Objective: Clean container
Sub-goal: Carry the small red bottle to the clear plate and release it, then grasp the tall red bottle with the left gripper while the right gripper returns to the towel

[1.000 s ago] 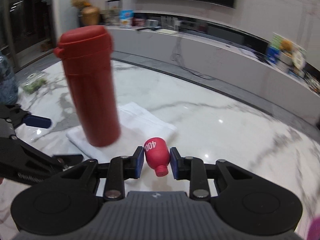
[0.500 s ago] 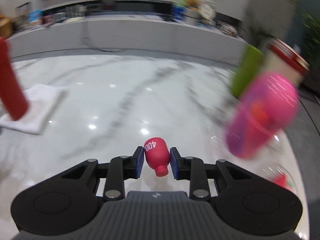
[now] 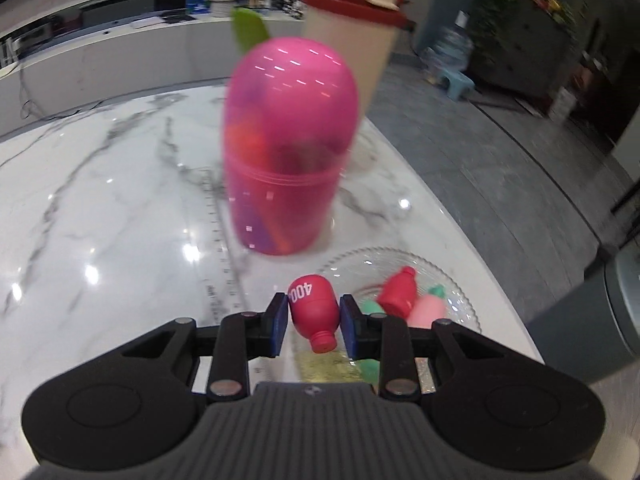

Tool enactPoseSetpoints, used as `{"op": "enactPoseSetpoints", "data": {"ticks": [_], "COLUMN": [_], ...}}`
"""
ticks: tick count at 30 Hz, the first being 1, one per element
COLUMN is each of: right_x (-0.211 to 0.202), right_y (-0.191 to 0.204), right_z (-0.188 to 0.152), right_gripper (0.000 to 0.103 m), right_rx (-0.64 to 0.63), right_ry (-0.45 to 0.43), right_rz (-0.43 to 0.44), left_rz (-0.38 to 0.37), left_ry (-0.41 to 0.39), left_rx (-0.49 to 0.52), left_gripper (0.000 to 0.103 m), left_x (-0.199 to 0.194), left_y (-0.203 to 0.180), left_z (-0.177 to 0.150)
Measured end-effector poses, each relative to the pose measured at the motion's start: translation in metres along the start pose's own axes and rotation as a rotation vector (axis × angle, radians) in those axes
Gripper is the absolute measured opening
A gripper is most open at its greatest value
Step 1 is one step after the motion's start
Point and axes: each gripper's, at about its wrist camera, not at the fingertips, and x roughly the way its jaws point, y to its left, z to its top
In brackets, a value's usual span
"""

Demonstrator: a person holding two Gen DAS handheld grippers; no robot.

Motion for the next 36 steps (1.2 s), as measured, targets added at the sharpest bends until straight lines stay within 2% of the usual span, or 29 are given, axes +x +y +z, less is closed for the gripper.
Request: {"op": "enactPoseSetpoints", "data": {"ticks": [6,15,17,18,19,24,29,36], "right_x": [0.016,0.016,0.014,0.013,0.012,0.007,-0.01,-0.037], "right_y": [-0.006,-0.008,-0.007,-0.007,-0.007,-0.005,0.005,0.041], "right_z": [-0.002,-0.006,-0.006,-0.006,-0.006,-0.006,-0.007,-0.01], "right_gripper": [0.032,0.033,0.035,0.042,0.046,0.045,0.046,0.056], "right_rx": [0.019,0.026,0.019,0.018,0.017,0.011,0.0,-0.046], "right_ry": [0.028,0.03,0.027,0.024,0.021,0.007,-0.042,-0.138], "right_rz": [-0.035,-0.046,-0.047,-0.049,-0.052,-0.046,0.01,0.128], "left_rz": [0.0,-0.002,-0.002,-0.002,-0.002,-0.001,0.0,-0.004], "left_ry": [-0.003,0.0,0.002,0.003,0.004,0.002,0.001,-0.011], "left_rx": [-0.009,0.006,0.007,0.008,0.01,0.011,0.0,-0.008], "left_gripper": [0.097,0.097,0.097,0.097,0.097,0.097,0.097,0.097], "left_x": [-0.001,-0.001,-0.001,-0.001,-0.001,-0.002,-0.003,-0.006], "left_y": [0.003,0.0,0.0,0.0,0.0,0.001,0.003,0.004], "left_z": [0.0,0.0,0.0,0.0,0.0,-0.001,-0.001,0.0]}}
